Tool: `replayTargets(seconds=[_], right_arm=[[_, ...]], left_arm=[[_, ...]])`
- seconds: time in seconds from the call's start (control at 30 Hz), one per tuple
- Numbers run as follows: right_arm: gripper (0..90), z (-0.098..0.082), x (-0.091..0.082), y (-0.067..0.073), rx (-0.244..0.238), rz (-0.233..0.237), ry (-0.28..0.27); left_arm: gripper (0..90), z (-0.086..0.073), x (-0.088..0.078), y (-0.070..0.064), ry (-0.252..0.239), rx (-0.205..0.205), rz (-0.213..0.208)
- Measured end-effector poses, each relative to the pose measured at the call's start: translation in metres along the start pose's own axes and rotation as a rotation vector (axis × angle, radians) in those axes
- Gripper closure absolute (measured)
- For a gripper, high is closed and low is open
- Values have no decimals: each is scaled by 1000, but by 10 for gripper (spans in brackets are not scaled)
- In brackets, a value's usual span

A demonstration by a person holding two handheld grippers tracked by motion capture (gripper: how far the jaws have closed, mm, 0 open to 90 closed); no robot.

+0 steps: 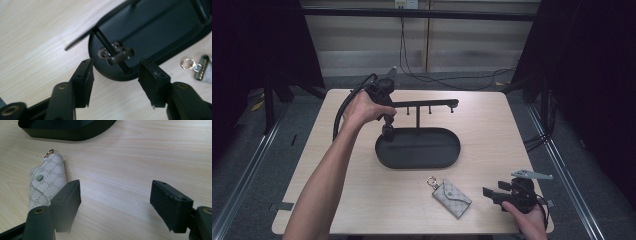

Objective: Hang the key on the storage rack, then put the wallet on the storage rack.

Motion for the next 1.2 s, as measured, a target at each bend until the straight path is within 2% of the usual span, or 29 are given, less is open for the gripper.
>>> replayTargets(seconds=[0.07,0.13,0.33,0.47,0.5,0.63,0.67,0.73,0.9,1.0,1.03,1.17,1.2], right_arm=[[245,0,-1,0,-2,-1,-1],[245,0,0,0,-4,0,0],[245,0,1,0,0,-3,4],[245,0,2,1,-5,-3,10],[245,0,2,0,-2,-3,12],[245,0,3,-1,1,-7,12],[245,0,3,-1,3,-8,15],[245,0,3,0,1,-9,16],[245,0,3,-1,-2,-10,14],[245,0,3,-1,-2,-11,15],[245,0,4,0,3,-13,18],[245,1,7,0,-2,-13,28],[245,1,7,0,-1,-14,32]], left_arm=[[420,-2,1,-1,2,5,6],[410,-4,1,-1,2,17,-14],[407,-12,0,2,-1,12,-6],[406,-18,0,2,-7,20,-33],[406,-21,-2,2,-20,34,-46],[417,-29,-5,2,-51,45,-59],[422,-31,-5,3,-54,46,-84],[422,-36,-5,4,-69,47,-96],[414,-47,-7,8,-101,36,-97],[412,-53,-10,11,-120,27,-75],[394,-57,-12,12,-156,22,-94],[370,-62,-13,11,-176,26,-96],[368,-67,-14,10,-195,40,-100]])
Point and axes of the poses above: each handheld gripper's, and its own axes: x roughly forward along the jaws, z roughly out of its top, y roughly to its left, the point moved 2 cm from there along x, roughly forward along the jaws, and after that the axes turned 10 degrees about -y, right-handed, at the moved point
